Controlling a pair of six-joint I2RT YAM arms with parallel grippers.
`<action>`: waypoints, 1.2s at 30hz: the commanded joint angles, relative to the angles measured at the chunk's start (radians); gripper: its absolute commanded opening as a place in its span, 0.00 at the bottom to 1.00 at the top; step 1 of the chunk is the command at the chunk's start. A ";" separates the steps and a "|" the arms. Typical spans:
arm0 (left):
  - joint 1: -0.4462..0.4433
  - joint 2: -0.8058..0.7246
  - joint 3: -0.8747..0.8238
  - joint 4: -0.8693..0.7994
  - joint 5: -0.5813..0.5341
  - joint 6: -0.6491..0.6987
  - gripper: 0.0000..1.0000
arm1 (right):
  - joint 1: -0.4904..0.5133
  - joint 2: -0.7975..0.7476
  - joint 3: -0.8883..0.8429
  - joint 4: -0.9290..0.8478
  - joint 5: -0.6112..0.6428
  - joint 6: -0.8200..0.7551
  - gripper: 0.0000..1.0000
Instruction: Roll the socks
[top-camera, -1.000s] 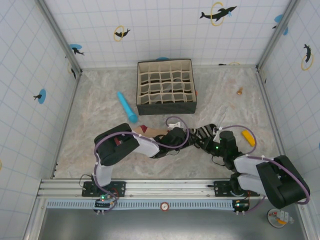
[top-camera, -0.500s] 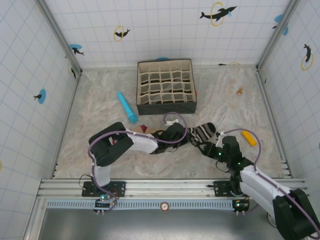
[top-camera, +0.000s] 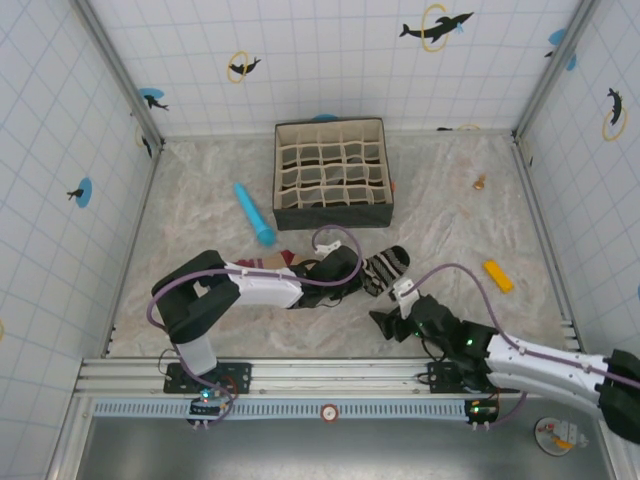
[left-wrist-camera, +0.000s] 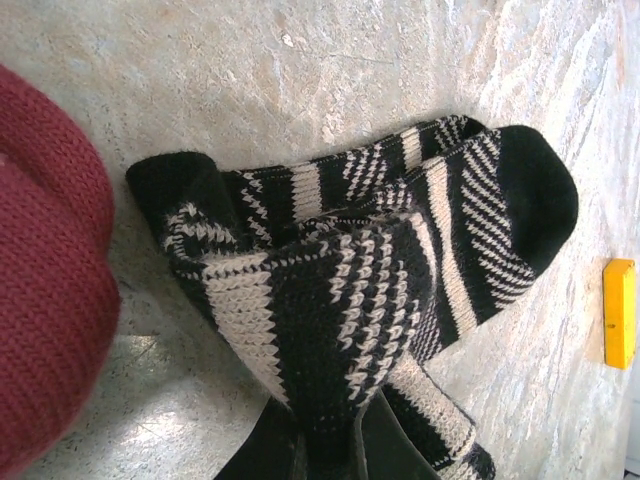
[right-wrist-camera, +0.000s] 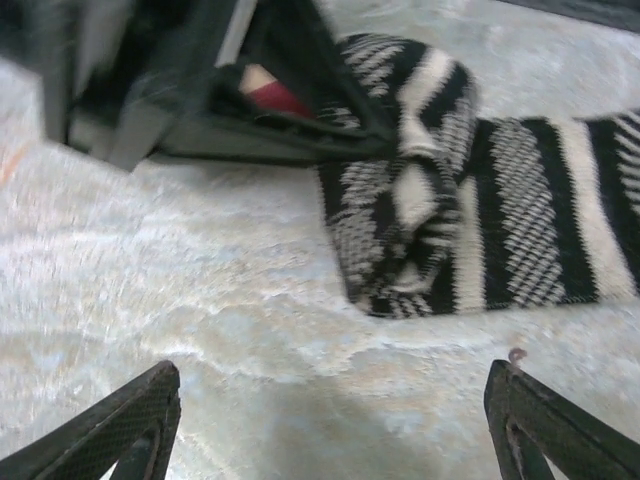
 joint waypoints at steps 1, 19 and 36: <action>-0.010 -0.009 -0.020 -0.079 0.027 -0.034 0.00 | 0.118 0.069 -0.025 0.197 0.289 -0.196 0.81; -0.023 -0.012 -0.020 -0.099 0.052 -0.059 0.00 | 0.108 0.525 0.024 0.653 0.353 -0.461 0.78; -0.027 -0.022 -0.035 -0.093 0.057 -0.066 0.00 | 0.051 0.723 0.083 0.721 0.292 -0.424 0.52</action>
